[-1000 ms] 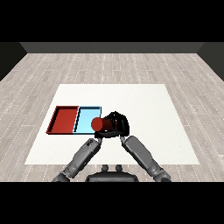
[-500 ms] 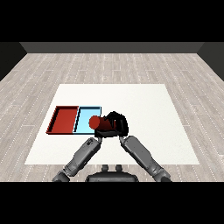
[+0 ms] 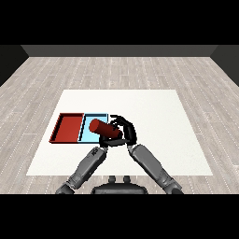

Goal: Pick the red can and put it in the red box

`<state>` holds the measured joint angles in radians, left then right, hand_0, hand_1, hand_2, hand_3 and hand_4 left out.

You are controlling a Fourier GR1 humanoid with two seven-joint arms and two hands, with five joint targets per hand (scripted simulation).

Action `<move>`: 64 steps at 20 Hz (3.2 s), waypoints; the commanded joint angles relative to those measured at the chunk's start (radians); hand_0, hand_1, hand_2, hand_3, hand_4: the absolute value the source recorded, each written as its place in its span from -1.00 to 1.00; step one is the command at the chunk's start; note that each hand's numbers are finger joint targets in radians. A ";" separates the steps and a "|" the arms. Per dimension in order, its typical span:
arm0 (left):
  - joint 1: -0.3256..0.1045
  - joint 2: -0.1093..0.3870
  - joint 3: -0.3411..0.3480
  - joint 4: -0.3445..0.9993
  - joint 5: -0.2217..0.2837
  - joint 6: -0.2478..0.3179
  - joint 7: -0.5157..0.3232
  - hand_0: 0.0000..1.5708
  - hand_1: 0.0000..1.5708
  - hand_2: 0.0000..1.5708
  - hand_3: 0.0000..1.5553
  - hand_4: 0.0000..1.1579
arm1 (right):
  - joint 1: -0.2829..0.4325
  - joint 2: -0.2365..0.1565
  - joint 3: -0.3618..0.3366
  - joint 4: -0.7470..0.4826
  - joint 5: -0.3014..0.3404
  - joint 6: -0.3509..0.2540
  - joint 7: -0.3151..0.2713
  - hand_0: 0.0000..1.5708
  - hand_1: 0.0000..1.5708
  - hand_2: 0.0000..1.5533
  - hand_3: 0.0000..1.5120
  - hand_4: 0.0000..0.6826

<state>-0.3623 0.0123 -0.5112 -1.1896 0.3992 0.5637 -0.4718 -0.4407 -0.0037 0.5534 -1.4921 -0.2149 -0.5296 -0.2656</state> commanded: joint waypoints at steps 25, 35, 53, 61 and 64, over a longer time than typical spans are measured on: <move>0.001 0.054 0.161 -0.073 -0.101 -0.062 0.054 1.00 1.00 1.00 0.89 0.94 | 0.264 -0.074 -0.197 -0.286 -0.022 0.195 0.070 -1.00 -1.00 -1.00 -1.00 -1.00; 0.037 0.282 0.328 -0.180 -0.105 -0.068 0.178 1.00 1.00 1.00 0.91 0.94 | 0.472 -0.187 -0.356 -0.361 -0.109 0.301 0.001 -1.00 -1.00 -1.00 -1.00 -1.00; -0.180 0.522 0.374 0.647 -0.355 -0.099 0.382 1.00 1.00 0.94 0.82 0.73 | 0.510 -0.183 -0.418 -0.243 -0.135 0.358 -0.043 -1.00 -1.00 -1.00 -1.00 -1.00; -0.302 0.479 0.362 0.977 -0.408 -0.176 0.427 0.23 0.23 0.16 -1.00 0.25 | 0.389 -0.194 -0.464 -0.096 -0.131 0.387 -0.072 -1.00 -1.00 -1.00 -1.00 -1.00; -0.280 0.452 0.387 1.032 -0.394 -0.222 0.328 0.12 0.12 0.18 0.00 -0.11 | 0.360 -0.163 -0.448 -0.075 -0.108 0.361 -0.079 -1.00 -1.00 -1.00 -1.00 -1.00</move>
<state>-0.6179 0.4935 -0.1308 -0.2505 0.0149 0.3826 -0.0940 -0.0442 -0.1732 0.1140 -1.6065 -0.3300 -0.1685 -0.3336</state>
